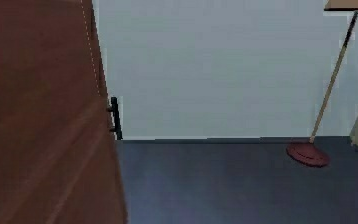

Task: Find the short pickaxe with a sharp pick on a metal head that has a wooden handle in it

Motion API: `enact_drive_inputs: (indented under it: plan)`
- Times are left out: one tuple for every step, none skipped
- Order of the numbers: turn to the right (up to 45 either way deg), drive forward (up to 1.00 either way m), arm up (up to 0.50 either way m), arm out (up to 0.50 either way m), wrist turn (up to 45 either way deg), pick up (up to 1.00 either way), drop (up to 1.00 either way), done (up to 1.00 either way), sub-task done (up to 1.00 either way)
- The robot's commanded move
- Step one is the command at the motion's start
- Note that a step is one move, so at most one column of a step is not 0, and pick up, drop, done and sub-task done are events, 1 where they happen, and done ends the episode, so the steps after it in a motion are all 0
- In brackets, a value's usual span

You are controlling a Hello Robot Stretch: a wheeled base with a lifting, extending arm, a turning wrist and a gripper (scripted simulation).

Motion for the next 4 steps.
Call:
enact_drive_inputs:
  plan:
    - [0.0,1.00,0.00,0.00,0.0,0.00,0.00,0.00,0.00]
    - [0.0,0.25,0.00,0.00,0.0,0.00,0.00,0.00,0.00]
    - [-6.0,0.00,0.00,0.00,0.0,0.00,0.00,0.00,0.00]
    - [0.0,0.40,0.00,0.00,0.0,0.00,0.00,0.00,0.00]
